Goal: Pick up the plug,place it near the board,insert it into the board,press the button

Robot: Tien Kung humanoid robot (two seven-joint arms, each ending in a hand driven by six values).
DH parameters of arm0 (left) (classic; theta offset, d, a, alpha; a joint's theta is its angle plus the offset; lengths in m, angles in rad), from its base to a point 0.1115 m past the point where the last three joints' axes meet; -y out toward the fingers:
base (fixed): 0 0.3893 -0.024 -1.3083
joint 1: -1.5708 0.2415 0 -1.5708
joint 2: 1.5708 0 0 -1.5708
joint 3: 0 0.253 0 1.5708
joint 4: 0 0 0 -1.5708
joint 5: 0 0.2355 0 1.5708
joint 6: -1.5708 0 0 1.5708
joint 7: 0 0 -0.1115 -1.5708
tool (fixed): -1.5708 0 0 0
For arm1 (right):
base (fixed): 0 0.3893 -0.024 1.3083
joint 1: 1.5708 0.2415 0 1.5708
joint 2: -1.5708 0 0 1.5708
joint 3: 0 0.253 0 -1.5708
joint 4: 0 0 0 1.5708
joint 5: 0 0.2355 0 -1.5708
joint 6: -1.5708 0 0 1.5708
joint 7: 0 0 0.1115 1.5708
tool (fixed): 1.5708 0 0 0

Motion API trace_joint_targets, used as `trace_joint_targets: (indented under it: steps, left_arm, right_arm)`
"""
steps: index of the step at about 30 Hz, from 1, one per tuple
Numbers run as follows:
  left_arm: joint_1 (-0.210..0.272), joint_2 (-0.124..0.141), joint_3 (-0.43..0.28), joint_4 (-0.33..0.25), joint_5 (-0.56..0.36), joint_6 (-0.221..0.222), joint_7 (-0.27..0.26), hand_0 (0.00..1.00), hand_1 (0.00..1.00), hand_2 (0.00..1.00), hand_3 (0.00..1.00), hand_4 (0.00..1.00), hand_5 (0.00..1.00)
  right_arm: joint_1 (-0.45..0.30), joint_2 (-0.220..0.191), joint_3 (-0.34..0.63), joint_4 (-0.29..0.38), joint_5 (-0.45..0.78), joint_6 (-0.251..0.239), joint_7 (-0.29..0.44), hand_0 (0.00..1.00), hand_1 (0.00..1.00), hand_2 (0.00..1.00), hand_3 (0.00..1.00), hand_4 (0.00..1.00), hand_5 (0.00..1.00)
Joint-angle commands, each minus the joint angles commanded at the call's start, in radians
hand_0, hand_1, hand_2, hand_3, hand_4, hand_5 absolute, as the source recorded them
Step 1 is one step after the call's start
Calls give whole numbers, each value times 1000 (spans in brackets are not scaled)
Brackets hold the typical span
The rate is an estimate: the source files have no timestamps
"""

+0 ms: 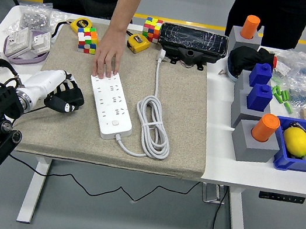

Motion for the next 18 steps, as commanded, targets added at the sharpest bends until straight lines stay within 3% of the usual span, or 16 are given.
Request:
trace_joint_targets:
  steps: [5, 6, 11, 12, 17, 18]
  left_arm:
    - [-6, 2, -5, -2, -5, -22, 6, 467, 575, 575, 573, 841, 137]
    - [-6, 1, -7, -1, -6, -27, 5, 540, 664, 601, 590, 910, 155]
    - [-6, 0, -9, -1, -6, -38, 6, 540, 664, 601, 590, 910, 155]
    - [-7, 0, -10, -2, -7, -39, 6, 606, 724, 638, 604, 949, 164]
    - [-11, 3, -11, -6, -3, -46, 8, 606, 724, 638, 604, 949, 164]
    - [-11, 4, -11, -8, -2, -50, 9, 641, 752, 679, 615, 965, 169]
  right_arm:
    - [1, 0, -4, 0, 5, 0, 3, 779, 718, 717, 747, 998, 935]
    - [2, 0, -4, 0, 6, 0, 4, 779, 718, 717, 747, 998, 935]
    - [5, -2, -4, 0, 8, -2, 2, 779, 718, 717, 747, 998, 935]
    - [5, -3, -3, 0, 7, -2, 1, 778, 718, 717, 747, 998, 935]
    - [6, -3, -5, 0, 8, -1, 1, 778, 718, 717, 747, 998, 935]
    - [5, -3, -6, 0, 10, -1, 2, 778, 718, 717, 747, 998, 935]
